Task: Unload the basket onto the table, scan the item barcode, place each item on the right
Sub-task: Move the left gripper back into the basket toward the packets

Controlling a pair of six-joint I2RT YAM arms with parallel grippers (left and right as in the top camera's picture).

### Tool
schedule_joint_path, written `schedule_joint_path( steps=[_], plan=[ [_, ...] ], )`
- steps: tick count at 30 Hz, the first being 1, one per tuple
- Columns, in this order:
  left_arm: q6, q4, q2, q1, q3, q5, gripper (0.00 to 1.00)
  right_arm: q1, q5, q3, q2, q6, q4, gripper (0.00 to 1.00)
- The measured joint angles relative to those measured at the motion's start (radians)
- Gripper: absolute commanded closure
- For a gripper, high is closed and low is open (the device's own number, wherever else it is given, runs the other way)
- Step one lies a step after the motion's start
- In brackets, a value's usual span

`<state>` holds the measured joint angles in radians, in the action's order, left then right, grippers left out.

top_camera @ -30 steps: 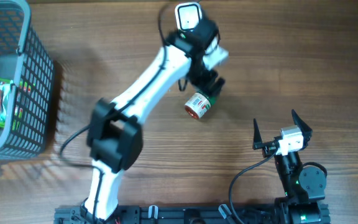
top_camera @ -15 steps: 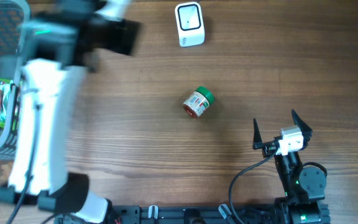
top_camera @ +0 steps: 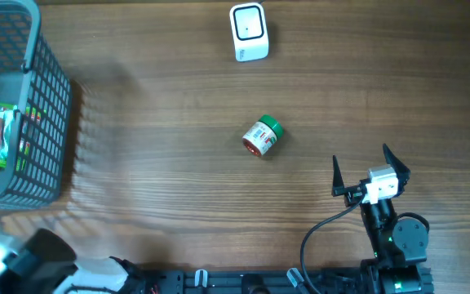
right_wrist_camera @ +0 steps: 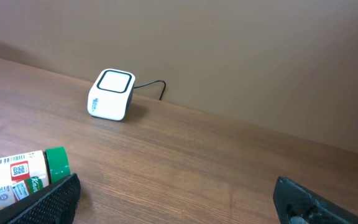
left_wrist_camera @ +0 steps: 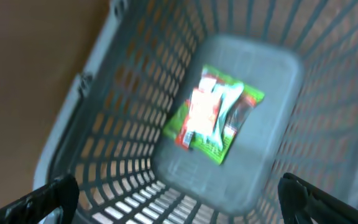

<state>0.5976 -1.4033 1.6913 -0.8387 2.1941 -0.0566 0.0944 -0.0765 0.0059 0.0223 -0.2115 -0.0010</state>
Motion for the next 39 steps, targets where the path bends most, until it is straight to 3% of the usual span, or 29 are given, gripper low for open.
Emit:
schedule_joint_path(
  steps=[8,20,39],
  plan=[
    [0.158,-0.067,0.198,-0.086,0.000,-0.082,0.00,0.000,0.000,0.000,0.000,0.000,0.000,0.00],
    [0.214,-0.055,0.340,-0.085,0.000,-0.103,0.00,0.000,0.000,0.000,0.000,0.000,0.000,0.00],
    [0.141,0.306,0.345,0.013,-0.259,-0.117,0.00,0.000,0.000,0.000,0.000,0.000,0.000,0.00]
  ],
)
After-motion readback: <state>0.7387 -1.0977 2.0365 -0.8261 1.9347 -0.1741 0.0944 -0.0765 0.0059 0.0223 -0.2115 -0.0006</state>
